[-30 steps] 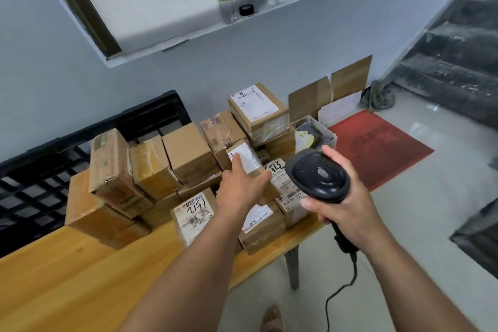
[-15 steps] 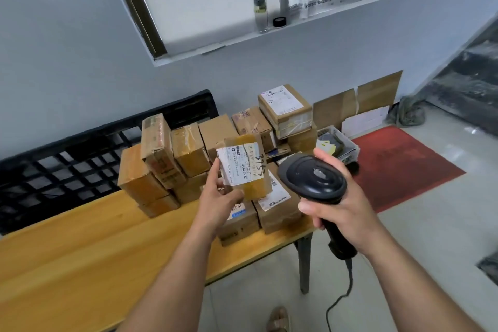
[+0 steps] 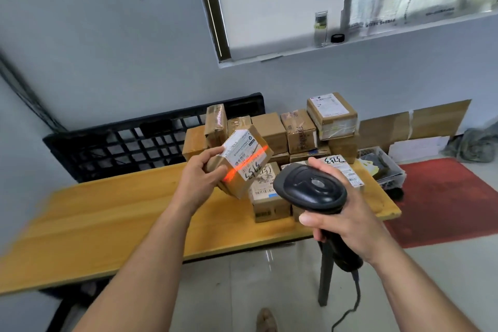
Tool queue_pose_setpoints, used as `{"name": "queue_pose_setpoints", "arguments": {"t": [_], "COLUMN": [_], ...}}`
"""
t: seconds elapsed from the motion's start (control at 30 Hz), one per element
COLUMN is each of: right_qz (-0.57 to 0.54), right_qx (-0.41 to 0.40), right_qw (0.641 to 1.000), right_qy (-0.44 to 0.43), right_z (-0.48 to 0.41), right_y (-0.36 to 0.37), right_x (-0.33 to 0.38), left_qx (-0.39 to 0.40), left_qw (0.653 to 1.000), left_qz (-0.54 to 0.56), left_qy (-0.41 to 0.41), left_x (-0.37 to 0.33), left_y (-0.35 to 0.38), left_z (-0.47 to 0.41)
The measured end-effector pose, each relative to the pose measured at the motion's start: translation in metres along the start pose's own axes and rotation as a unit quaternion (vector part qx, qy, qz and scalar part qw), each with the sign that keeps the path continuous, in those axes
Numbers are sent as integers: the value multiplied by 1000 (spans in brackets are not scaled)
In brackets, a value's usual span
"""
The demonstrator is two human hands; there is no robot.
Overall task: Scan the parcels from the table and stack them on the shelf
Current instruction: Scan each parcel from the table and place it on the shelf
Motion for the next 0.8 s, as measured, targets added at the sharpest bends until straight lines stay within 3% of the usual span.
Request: {"name": "queue_pose_setpoints", "arguments": {"t": [0.5, 0.8], "right_qz": [21, 31], "right_qx": [72, 104], "right_qw": [997, 994], "right_qy": [1, -4], "right_z": [-22, -65], "right_y": [62, 143], "right_x": [14, 20], "left_qx": [-66, -93], "left_qw": [996, 995], "left_qz": [-63, -43], "left_qy": [-6, -13], "left_x": [14, 43], "left_y": [-75, -163], "left_z": [48, 80]}}
Point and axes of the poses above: each hand's wrist, its own z-axis away from the middle knuckle, its own y-axis out of the palm, x = y × z, the point moved 9 cm from there along -z, towards the middle knuckle, and after that the axes turned 12 degrees about x, right-handed, at the moved point
